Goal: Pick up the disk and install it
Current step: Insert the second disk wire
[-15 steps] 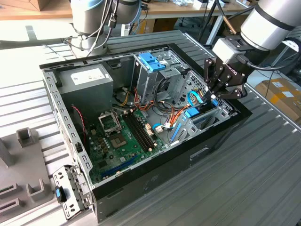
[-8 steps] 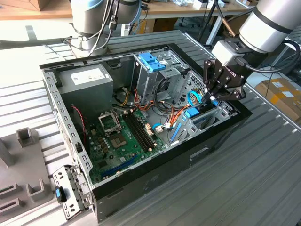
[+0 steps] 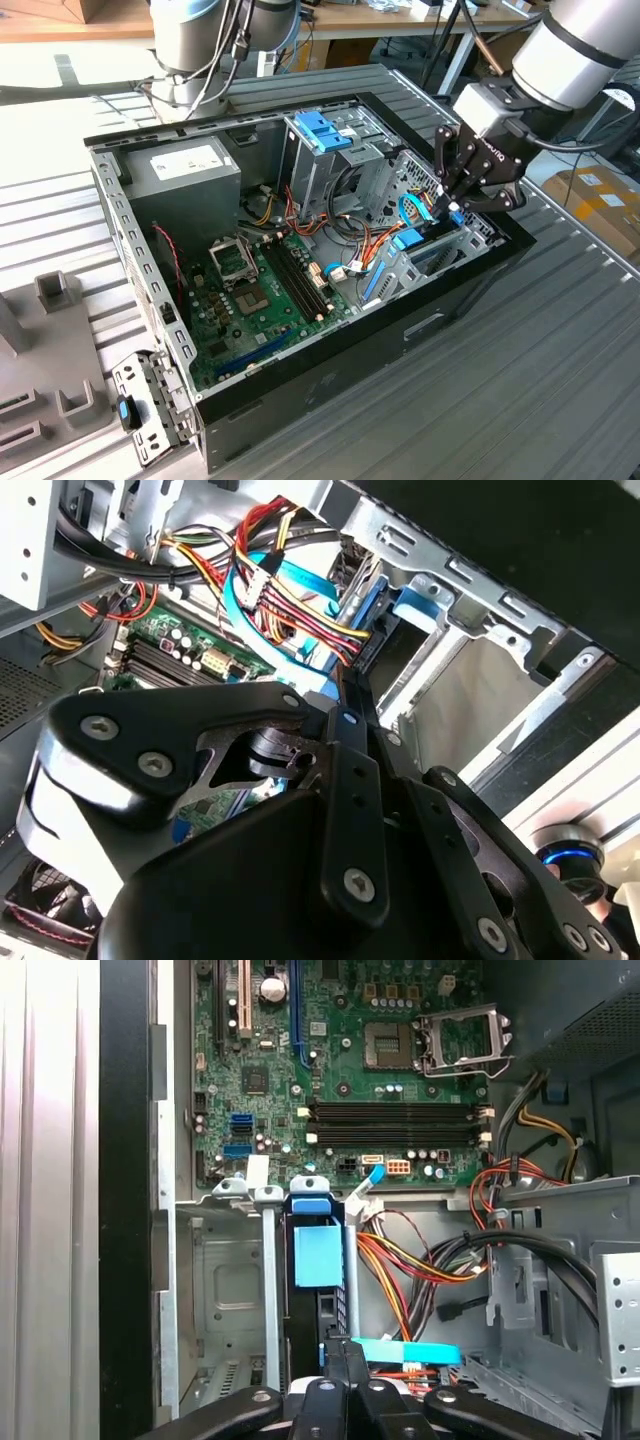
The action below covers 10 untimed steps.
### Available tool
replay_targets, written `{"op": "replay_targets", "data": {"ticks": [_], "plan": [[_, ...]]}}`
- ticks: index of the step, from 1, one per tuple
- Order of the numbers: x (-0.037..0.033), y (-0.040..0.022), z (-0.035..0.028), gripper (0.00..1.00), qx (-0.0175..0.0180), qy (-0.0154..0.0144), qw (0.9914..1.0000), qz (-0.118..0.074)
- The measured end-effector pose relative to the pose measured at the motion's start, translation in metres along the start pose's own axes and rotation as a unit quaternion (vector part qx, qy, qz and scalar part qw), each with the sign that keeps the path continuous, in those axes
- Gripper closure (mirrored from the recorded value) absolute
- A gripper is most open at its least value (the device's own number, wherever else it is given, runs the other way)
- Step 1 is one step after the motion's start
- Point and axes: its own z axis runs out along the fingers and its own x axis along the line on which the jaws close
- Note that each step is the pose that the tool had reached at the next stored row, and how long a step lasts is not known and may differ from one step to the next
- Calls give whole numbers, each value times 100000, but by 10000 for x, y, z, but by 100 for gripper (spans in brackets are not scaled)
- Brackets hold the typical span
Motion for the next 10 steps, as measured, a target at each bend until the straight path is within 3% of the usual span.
{"op": "replay_targets", "data": {"ticks": [3, 7, 10], "plan": [[-7, -51, -65, 89, -1, -51, 100000, 2], [-22, -109, -219, 89, -5, -244, 100000, -13], [-23, -110, -227, 89, -8, -304, 100000, -19]]}}
